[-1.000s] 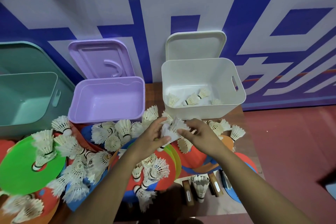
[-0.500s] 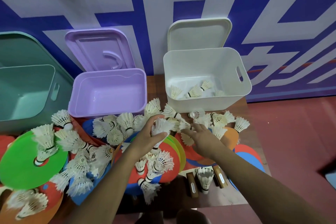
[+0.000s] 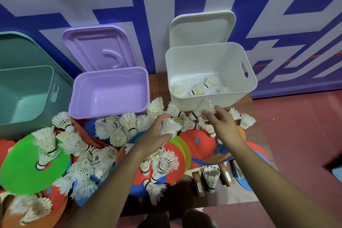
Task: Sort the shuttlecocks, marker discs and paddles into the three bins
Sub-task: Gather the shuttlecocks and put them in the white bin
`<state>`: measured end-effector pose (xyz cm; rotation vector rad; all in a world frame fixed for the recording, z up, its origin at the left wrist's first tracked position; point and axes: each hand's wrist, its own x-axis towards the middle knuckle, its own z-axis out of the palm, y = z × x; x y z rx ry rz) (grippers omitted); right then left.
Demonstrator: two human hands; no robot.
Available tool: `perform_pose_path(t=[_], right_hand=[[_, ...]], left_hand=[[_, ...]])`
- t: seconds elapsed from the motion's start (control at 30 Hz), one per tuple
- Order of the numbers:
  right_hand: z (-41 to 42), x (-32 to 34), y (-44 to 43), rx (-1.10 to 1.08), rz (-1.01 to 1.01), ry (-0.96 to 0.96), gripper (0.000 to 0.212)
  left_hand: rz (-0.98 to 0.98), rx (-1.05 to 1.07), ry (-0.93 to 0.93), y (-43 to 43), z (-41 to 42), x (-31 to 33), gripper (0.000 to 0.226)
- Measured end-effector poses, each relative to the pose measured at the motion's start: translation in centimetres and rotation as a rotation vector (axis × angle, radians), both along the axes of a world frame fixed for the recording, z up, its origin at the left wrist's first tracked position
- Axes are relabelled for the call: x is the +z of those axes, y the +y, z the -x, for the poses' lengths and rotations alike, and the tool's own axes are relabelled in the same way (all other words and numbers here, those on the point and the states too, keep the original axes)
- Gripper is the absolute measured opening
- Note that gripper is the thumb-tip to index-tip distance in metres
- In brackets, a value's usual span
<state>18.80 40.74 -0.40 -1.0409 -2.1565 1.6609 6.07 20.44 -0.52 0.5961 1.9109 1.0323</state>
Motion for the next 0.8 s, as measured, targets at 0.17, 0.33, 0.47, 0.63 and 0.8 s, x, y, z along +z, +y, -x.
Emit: perform_pose_path(t=[0.17,0.33,0.47,0.63,0.8], right_hand=[[-0.2,1.9,-1.8,0.259,0.098,-0.112,0.037],[-1.3,2.2,-0.7,0.254,0.183,-0.101,0.025],[-1.5,-2.1,2.7,0.118,-0.149,-0.262,0.032],[0.3,-8.4,3.7,0.544,-0.575,-0.7,0.054],[1.1,-9.3,4.1,0.567,-0.722,-0.6,0.023]], left_hand=[[-0.091,-0.073,-0.046,2.9,-1.3,0.9,0.069],[-0.12,-0.081,-0.032,5.2,-2.1,0.6,0.068],[-0.095,0.0,-0.005,5.4,-2.1,-0.4,0.066],[-0.037,-0.023,0.018,4.2,-2.1,-1.1,0.069],[0.002,0.028,0.037,4.1,-2.2,-1.0,0.067]])
